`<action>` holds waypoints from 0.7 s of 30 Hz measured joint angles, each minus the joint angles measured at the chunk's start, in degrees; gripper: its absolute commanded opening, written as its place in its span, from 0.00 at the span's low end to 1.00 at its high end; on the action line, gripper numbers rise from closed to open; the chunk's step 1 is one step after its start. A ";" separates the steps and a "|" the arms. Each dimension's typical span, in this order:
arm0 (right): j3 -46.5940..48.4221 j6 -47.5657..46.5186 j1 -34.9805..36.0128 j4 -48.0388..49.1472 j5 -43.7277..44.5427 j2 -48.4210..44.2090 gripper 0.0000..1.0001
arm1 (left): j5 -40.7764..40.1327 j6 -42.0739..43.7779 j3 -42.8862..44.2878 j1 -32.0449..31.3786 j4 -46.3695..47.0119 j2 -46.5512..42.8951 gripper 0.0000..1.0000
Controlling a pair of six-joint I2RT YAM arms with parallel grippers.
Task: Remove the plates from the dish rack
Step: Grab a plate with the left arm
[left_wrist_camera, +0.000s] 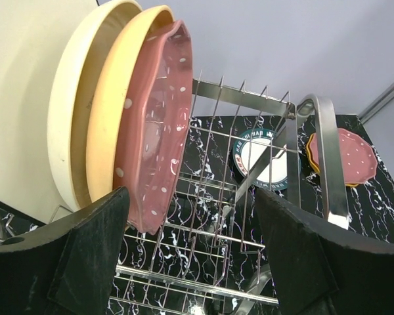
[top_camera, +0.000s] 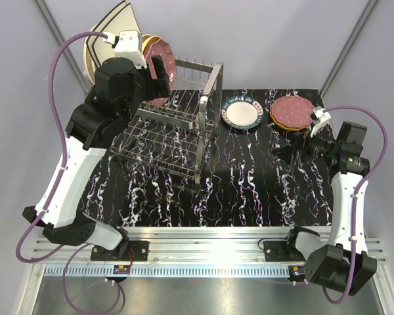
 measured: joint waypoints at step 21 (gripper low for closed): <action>0.00 -0.02 0.00 0.00 -0.02 0.00 1.00 | -2.95 4.46 -1.03 0.17 1.20 2.16 0.80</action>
